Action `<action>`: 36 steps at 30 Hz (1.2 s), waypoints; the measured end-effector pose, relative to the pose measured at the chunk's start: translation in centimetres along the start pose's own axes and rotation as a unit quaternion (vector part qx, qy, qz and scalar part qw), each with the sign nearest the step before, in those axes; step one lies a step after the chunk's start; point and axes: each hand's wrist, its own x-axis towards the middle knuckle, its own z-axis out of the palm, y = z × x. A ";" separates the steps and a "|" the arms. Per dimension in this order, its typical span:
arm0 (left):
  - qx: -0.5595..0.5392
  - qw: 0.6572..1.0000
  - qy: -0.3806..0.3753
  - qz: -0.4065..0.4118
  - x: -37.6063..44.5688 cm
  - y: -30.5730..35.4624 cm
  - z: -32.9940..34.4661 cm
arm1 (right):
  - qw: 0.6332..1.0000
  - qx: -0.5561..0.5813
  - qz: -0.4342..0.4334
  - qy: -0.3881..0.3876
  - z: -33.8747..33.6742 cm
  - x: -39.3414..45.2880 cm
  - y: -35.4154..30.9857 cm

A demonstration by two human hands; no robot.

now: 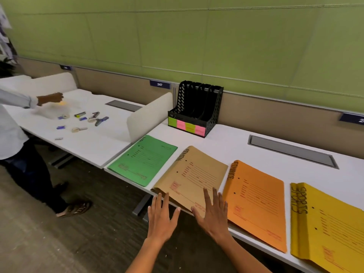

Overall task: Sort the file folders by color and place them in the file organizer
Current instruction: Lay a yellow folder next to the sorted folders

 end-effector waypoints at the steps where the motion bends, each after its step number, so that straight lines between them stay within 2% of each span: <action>1: 0.001 1.000 0.000 -0.004 0.5 -0.6 -0.3 | 1.000 0.001 -0.006 0.001 0.3 0.6 -0.7; 12: 0.025 0.997 -0.005 -0.078 11.4 -8.6 -3.8 | 0.997 0.054 -0.055 -0.017 4.2 13.5 -10.9; 18: 0.052 0.994 0.015 -0.097 21.0 -10.5 -6.5 | 0.992 0.098 -0.079 -0.012 6.0 21.6 -14.4; 22: 0.049 0.993 -0.001 -0.111 25.2 -11.0 -6.6 | 0.992 0.099 -0.079 -0.012 6.6 26.0 -15.8; 28: 0.061 0.990 -0.023 -0.128 29.4 -13.1 -6.4 | 0.991 0.108 -0.064 -0.044 8.4 30.2 -17.9; 36: 0.084 0.988 -0.048 -0.122 35.5 -16.7 -6.9 | 0.988 0.132 0.044 -0.070 11.4 33.6 -19.9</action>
